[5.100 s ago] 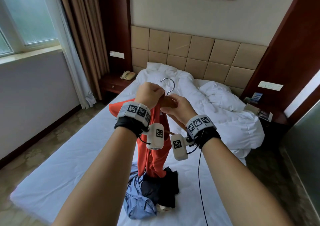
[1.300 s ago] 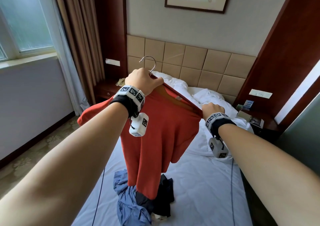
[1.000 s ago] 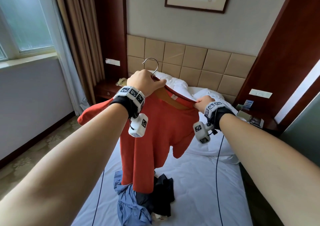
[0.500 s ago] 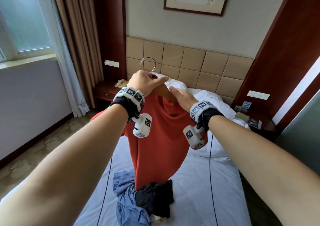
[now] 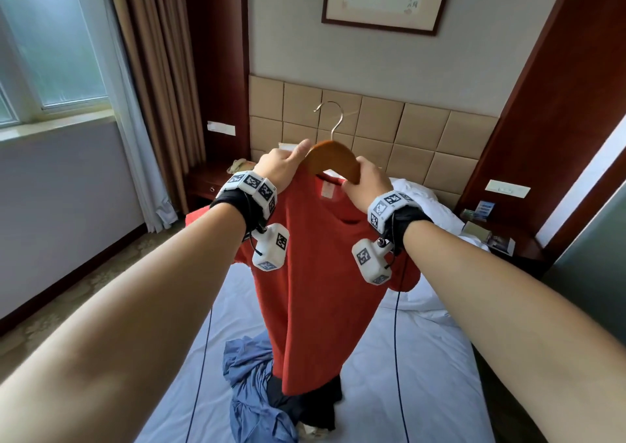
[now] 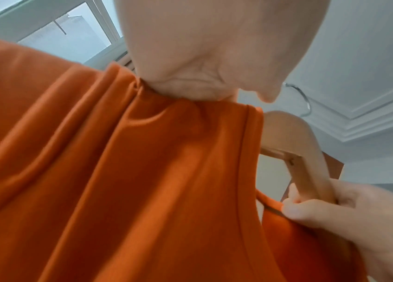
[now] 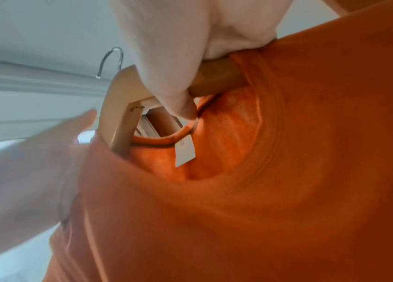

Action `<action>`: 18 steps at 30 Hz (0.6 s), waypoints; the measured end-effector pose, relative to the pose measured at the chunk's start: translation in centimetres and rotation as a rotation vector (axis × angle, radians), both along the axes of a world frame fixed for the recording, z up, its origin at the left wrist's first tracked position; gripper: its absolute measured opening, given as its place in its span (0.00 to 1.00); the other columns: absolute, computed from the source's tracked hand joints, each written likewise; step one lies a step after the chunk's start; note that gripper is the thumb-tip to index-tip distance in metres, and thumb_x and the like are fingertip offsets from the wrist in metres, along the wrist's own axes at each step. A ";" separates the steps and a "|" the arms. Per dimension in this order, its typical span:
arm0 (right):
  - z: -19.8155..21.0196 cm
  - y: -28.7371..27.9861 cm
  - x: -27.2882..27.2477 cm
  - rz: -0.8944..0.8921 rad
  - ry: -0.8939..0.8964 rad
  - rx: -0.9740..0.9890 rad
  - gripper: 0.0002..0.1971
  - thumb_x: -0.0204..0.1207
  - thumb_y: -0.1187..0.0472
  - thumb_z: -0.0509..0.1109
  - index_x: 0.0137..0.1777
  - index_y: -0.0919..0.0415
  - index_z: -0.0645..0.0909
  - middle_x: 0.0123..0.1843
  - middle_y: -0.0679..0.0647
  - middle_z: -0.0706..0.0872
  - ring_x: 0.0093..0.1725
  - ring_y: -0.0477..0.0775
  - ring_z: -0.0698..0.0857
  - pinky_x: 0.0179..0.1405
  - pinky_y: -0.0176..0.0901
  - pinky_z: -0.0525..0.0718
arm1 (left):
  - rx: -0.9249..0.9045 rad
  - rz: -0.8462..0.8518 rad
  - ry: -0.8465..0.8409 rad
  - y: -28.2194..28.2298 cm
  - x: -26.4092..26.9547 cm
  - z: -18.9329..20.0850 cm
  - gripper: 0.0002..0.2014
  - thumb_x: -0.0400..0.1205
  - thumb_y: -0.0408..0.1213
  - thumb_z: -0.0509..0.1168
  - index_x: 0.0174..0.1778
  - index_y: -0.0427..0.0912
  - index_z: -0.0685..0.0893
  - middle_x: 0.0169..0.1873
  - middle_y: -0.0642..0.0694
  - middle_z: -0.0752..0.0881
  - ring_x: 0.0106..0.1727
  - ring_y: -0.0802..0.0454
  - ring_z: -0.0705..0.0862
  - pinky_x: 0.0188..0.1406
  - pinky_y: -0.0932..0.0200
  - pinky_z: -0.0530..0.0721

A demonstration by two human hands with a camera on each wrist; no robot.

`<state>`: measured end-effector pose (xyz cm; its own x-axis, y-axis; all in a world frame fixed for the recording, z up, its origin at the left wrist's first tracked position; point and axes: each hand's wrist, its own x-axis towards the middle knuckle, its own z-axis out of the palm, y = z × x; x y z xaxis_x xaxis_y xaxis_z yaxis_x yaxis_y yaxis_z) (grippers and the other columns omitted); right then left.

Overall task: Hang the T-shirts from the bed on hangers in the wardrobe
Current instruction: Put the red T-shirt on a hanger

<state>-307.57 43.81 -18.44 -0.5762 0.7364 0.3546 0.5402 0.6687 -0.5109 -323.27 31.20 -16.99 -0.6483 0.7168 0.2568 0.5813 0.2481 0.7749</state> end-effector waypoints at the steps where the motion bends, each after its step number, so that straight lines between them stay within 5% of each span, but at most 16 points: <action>1: 0.0 0.3 0.1 -0.017 0.032 -0.014 0.16 0.73 0.58 0.68 0.61 0.53 0.80 0.54 0.57 0.88 0.55 0.64 0.86 0.48 0.46 0.79 | -0.033 0.021 0.014 -0.2 -0.3 -0.3 0.34 0.83 0.70 0.49 0.33 0.42 0.81 0.32 0.46 0.81 0.39 0.44 0.80 0.43 0.52 0.76; 6: 0.1 0.7 0.3 -0.111 0.094 -0.028 0.08 0.74 0.60 0.69 0.49 0.49 0.74 0.46 0.50 0.85 0.52 0.65 0.86 0.58 0.58 0.83 | -0.125 0.088 0.053 -1.1 -0.9 -1.1 0.29 0.88 0.60 0.49 0.31 0.42 0.76 0.37 0.41 0.82 0.44 0.41 0.81 0.45 0.52 0.74; 13: 0.0 1.0 0.7 -0.162 0.150 -0.014 0.10 0.77 0.53 0.72 0.51 0.51 0.74 0.44 0.46 0.80 0.53 0.64 0.86 0.63 0.60 0.81 | -0.194 0.265 0.105 -1.9 -1.8 -1.9 0.23 0.87 0.52 0.51 0.59 0.43 0.87 0.54 0.38 0.87 0.57 0.37 0.83 0.58 0.50 0.77; 18: 0.2 1.4 1.3 -0.197 0.197 -0.019 0.13 0.78 0.50 0.72 0.55 0.55 0.77 0.41 0.45 0.78 0.53 0.62 0.86 0.62 0.58 0.81 | 0.028 0.394 -0.260 -2.7 -3.8 -2.8 0.21 0.86 0.49 0.57 0.59 0.37 0.88 0.60 0.36 0.87 0.62 0.37 0.83 0.53 0.55 0.76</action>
